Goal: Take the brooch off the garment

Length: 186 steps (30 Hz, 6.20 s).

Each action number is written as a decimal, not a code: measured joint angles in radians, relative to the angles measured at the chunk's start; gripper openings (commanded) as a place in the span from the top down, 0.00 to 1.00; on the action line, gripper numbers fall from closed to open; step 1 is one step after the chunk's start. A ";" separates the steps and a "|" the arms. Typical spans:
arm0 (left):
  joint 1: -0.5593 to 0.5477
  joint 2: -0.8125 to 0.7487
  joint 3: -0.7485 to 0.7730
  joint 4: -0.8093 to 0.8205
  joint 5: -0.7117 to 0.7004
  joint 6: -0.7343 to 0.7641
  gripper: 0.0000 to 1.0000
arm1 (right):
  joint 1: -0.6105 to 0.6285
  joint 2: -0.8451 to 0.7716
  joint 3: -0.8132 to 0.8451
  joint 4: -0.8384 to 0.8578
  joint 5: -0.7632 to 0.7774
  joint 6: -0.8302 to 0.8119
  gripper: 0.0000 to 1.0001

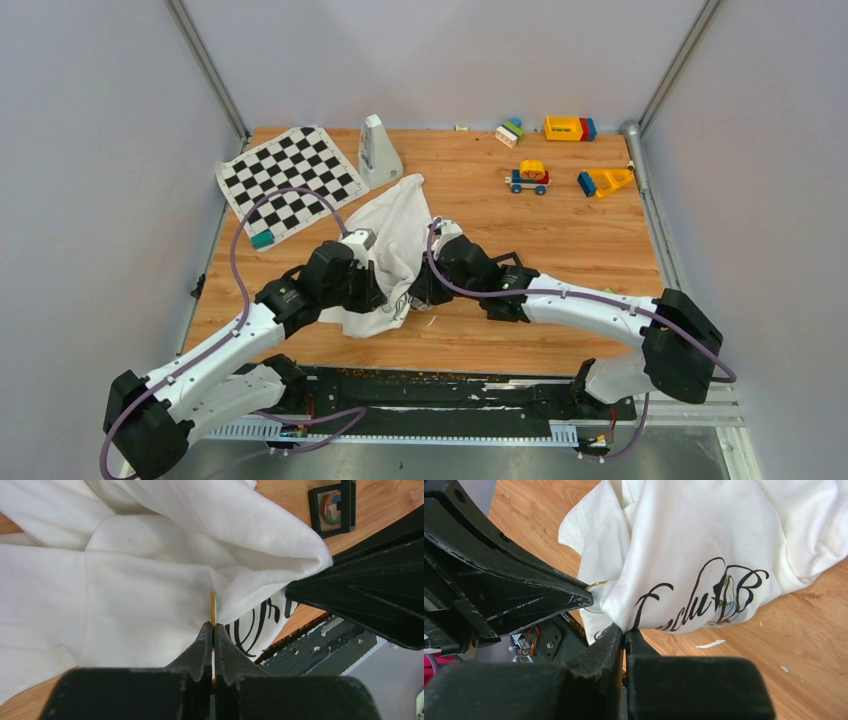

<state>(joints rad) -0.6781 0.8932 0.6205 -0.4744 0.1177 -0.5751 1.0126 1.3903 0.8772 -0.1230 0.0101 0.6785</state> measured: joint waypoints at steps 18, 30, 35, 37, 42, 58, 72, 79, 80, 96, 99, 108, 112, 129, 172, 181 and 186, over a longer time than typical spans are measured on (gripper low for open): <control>0.013 0.051 0.125 -0.089 -0.008 -0.002 1.00 | -0.048 0.018 0.072 -0.031 -0.032 -0.069 0.98; 0.013 -0.068 -0.042 0.132 -0.085 -0.053 1.00 | -0.052 0.042 -0.147 0.198 -0.283 0.096 0.94; 0.011 -0.126 -0.109 0.234 -0.125 -0.064 1.00 | -0.052 0.062 -0.175 0.285 -0.324 0.140 0.83; 0.011 -0.144 -0.119 0.259 -0.132 -0.071 1.00 | -0.052 0.054 -0.175 0.287 -0.324 0.141 0.77; 0.014 -0.232 -0.154 0.349 -0.151 -0.110 1.00 | -0.055 -0.029 -0.177 0.270 -0.316 0.150 0.43; 0.014 -0.480 -0.277 0.555 -0.029 -0.294 1.00 | -0.172 -0.151 -0.267 0.522 -0.389 0.330 0.34; 0.017 -0.414 -0.289 0.689 0.094 -0.377 1.00 | -0.172 -0.083 -0.270 0.712 -0.492 0.391 0.53; 0.017 -0.415 -0.301 0.723 0.110 -0.391 1.00 | -0.172 -0.084 -0.286 0.783 -0.491 0.420 0.56; 0.017 -0.421 -0.306 0.728 0.111 -0.393 1.00 | -0.172 -0.085 -0.297 0.798 -0.491 0.426 0.56; 0.018 -0.452 -0.349 0.767 0.139 -0.422 1.00 | -0.172 -0.135 -0.336 0.812 -0.465 0.438 0.69; 0.018 -0.452 -0.349 0.771 0.143 -0.423 1.00 | -0.172 -0.135 -0.336 0.814 -0.466 0.439 0.70; 0.020 -0.440 -0.354 0.786 0.171 -0.414 1.00 | -0.172 -0.133 -0.336 0.814 -0.476 0.444 0.78; 0.026 -0.439 -0.354 0.786 0.188 -0.388 1.00 | -0.174 -0.129 -0.336 0.818 -0.489 0.455 0.86; 0.048 -0.389 -0.346 0.738 0.270 -0.240 1.00 | -0.197 -0.073 -0.298 0.717 -0.574 0.454 0.89; 0.021 -0.031 0.273 -0.295 0.028 0.047 1.00 | -0.116 -0.061 -0.159 0.286 -0.299 0.089 0.22; 0.021 0.038 0.328 -0.386 0.074 0.114 1.00 | -0.068 0.056 -0.091 0.285 -0.326 0.060 0.91; 0.021 0.048 0.337 -0.410 0.075 0.133 1.00 | -0.086 0.056 -0.051 0.264 -0.310 0.053 1.00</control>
<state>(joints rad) -0.6571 0.9409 0.9573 -0.8848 0.1928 -0.4419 0.9268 1.4460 0.8265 0.1406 -0.2996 0.7311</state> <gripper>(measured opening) 0.007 0.036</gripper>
